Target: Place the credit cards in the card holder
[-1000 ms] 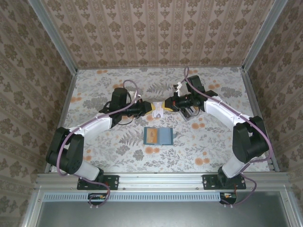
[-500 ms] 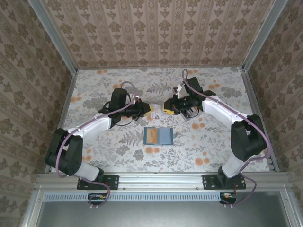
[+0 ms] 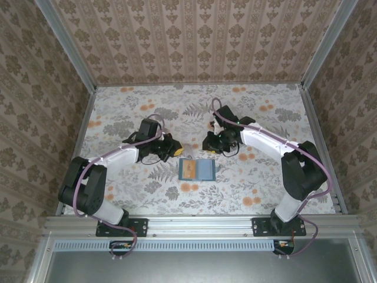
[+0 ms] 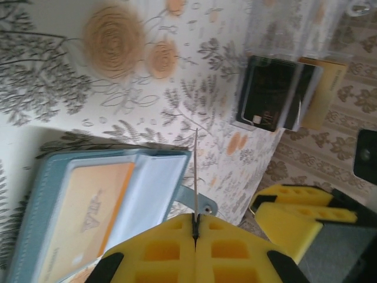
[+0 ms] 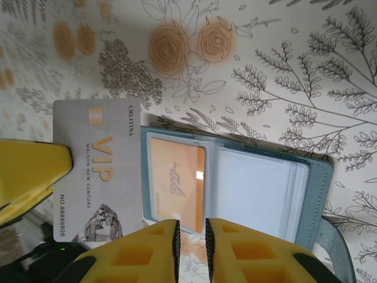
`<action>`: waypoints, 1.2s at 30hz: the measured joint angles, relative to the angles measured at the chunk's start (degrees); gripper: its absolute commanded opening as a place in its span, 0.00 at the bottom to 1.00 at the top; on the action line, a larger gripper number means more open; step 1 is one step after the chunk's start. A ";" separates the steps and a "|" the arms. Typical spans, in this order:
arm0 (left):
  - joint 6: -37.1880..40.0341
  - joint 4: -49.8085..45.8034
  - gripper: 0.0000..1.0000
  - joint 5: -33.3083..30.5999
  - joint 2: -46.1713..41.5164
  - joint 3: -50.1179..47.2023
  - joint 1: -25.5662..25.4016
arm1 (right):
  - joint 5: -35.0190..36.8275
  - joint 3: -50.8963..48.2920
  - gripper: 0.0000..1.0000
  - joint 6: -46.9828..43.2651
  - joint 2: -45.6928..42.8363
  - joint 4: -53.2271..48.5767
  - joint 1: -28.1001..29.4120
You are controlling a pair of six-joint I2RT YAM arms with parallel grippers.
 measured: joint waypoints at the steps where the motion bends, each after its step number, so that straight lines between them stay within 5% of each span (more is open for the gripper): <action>1: 0.28 -0.46 0.00 -0.52 -0.02 -0.28 0.00 | 1.18 -0.46 0.21 0.04 0.00 0.00 0.92; 13: 16.35 -2.69 0.00 -14.67 -5.40 -4.72 -8.20 | 7.08 -7.34 0.11 2.14 0.24 0.28 4.17; 36: 19.30 22.40 0.00 -13.22 -1.40 -15.08 -12.04 | 13.86 -11.89 0.07 2.56 2.64 0.20 4.37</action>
